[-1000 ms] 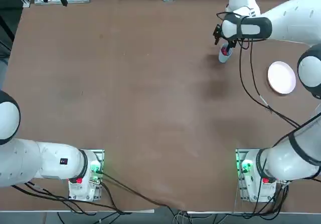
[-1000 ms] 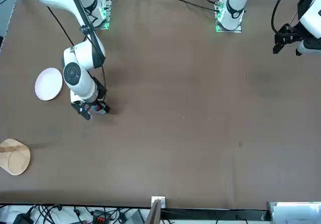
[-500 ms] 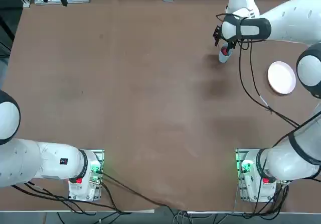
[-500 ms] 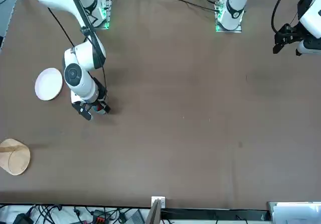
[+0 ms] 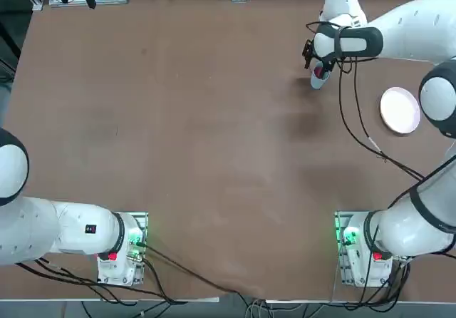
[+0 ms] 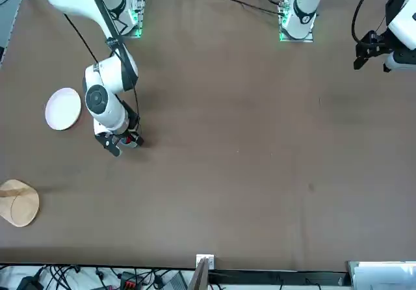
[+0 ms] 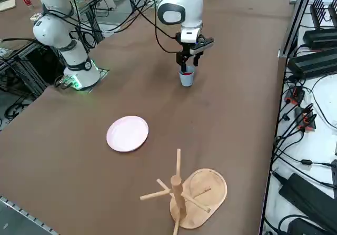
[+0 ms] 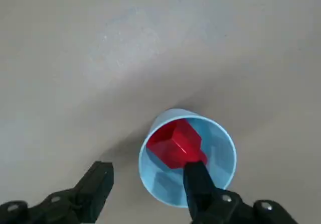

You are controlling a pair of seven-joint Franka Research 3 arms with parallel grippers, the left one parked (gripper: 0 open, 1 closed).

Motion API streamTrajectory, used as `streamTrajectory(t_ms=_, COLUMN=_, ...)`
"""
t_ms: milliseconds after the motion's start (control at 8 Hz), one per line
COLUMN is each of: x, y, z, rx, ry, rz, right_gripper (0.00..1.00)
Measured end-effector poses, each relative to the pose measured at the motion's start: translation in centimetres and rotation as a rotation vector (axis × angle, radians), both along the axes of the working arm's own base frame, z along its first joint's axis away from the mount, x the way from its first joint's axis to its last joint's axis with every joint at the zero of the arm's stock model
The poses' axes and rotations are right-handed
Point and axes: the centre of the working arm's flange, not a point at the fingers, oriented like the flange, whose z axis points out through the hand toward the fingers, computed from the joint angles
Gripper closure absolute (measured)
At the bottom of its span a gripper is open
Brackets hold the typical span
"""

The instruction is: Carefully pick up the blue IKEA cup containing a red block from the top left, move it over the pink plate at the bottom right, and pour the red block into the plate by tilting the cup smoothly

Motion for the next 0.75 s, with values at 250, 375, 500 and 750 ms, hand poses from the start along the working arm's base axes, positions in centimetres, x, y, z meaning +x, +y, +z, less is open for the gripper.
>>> streamTrajectory(t_ms=250, x=0.0, y=0.0, z=0.0, rx=0.0, ry=0.0, rz=0.0, right_gripper=0.33)
streamTrajectory(t_ms=375, x=0.0, y=0.0, z=0.0, rx=0.0, ry=0.0, rz=0.0, right_gripper=0.36)
streamTrajectory(t_ms=500, x=0.0, y=0.0, z=0.0, rx=0.0, ry=0.0, rz=0.0, right_gripper=0.42)
streamTrajectory(t_ms=750, x=0.0, y=0.0, z=0.0, rx=0.0, ry=0.0, rz=-0.002, right_gripper=0.58)
